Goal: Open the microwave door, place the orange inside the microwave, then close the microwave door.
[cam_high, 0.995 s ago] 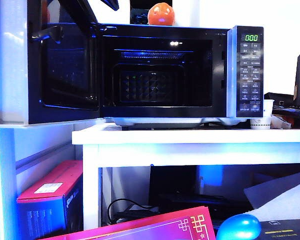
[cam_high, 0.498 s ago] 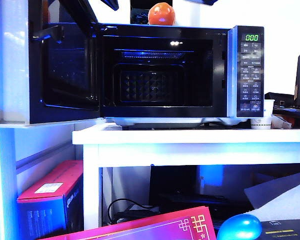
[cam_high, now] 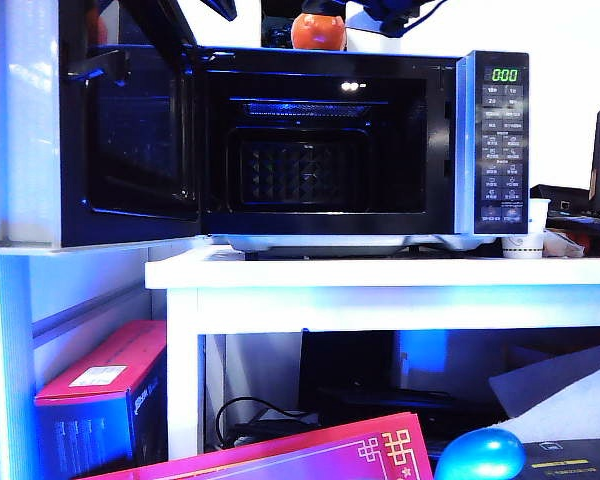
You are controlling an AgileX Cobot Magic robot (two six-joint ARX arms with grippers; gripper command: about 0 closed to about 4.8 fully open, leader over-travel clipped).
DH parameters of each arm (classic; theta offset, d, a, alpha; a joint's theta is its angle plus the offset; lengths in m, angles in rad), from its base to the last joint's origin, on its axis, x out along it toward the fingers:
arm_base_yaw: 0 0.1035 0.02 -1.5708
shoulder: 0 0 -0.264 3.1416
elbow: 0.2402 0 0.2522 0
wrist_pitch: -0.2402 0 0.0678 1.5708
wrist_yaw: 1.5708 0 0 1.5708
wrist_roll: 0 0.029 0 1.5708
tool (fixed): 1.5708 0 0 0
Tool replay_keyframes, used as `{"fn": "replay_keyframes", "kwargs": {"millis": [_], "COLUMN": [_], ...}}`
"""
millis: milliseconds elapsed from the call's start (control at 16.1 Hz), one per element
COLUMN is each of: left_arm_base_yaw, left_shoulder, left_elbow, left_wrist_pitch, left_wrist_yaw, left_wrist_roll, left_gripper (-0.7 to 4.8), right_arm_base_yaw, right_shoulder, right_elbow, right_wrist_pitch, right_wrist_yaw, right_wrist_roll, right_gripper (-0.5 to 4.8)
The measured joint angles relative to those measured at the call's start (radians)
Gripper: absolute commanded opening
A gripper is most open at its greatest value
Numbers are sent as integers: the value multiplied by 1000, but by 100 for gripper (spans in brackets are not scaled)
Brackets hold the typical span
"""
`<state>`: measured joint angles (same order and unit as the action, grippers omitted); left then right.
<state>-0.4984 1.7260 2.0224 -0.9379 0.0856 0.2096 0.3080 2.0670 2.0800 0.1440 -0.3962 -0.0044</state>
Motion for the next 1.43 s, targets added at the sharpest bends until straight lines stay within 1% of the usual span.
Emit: {"fn": "replay_keyframes", "kwargs": {"millis": [249, 560, 746, 871, 1057, 1306, 1430], "left_arm_base_yaw": [0, 0, 1, 1, 1, 1, 1], "left_shoulder": [0, 0, 0, 0, 0, 0, 0], "left_elbow": [0, 0, 0, 0, 0, 0, 0], "left_wrist_pitch": [2, 6, 6, 6, 6, 7, 6], "left_wrist_yaw": [0, 0, 0, 0, 0, 0, 0], "left_wrist_roll": [0, 0, 0, 0, 0, 0, 0], "left_gripper": [-5, -5, -5, -5, -5, -5, -5], "right_arm_base_yaw": [4, 4, 4, 15, 40, 50, 50], "right_shoulder": [14, 16, 64, 91, 103, 124, 137], "right_elbow": [27, 50, 141, 191, 203, 204, 203], "right_wrist_pitch": [0, 15, -3, -44, -56, -69, -99], "right_wrist_yaw": [43, 48, 43, 35, 37, 83, 89], "right_wrist_roll": [-27, -49, -50, -55, -80, -103, -103], "right_gripper": [479, 479, 479, 479, 479, 479, 479]}}
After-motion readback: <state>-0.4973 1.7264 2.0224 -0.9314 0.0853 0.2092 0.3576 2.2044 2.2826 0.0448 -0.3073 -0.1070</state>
